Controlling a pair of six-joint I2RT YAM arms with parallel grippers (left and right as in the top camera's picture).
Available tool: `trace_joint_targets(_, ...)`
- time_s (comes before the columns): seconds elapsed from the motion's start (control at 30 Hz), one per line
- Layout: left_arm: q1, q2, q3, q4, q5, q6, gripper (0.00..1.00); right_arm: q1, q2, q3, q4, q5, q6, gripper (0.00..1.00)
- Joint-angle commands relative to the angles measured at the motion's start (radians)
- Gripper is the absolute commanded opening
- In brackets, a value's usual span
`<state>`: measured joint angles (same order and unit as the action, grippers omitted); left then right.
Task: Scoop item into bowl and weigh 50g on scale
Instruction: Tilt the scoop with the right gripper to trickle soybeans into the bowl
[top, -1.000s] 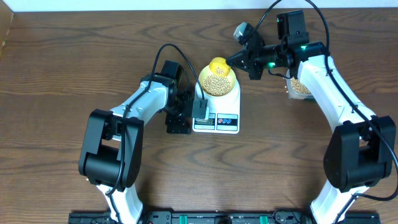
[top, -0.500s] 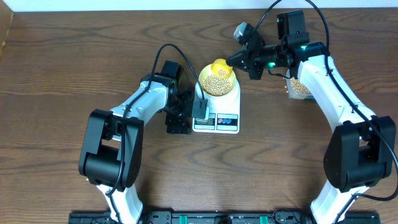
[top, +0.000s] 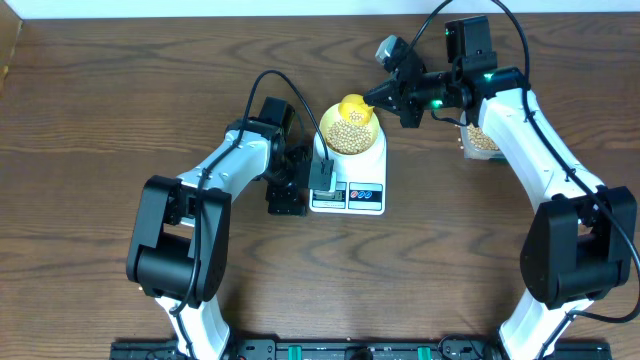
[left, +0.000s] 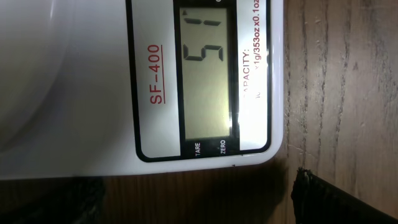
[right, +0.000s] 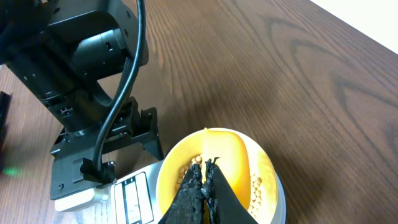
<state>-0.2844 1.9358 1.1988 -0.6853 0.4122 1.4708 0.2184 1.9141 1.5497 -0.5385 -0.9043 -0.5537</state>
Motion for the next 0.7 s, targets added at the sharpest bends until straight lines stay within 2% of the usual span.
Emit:
trace_joint_targets(0.0,-0.009,0.011,-0.011,-0.006,0.021,0.014,0.98,0.006,-0.031,0.005,-0.003,-0.025,-0.001,0.01)
trace_joint_targets(0.43,-0.009,0.011,-0.011,-0.006,0.021,0.014,0.98,0.006,-0.031,0.005,0.006,-0.026,0.037,0.01)
trace_joint_targets(0.5,-0.009,0.011,-0.011,-0.006,0.021,0.014,0.98,0.005,-0.031,0.005,0.026,-0.026,0.095,0.01)
trace_joint_targets(0.67,-0.009,0.011,-0.011,-0.006,0.020,0.014,0.98,-0.006,-0.031,0.005,0.112,-0.026,0.349,0.01)
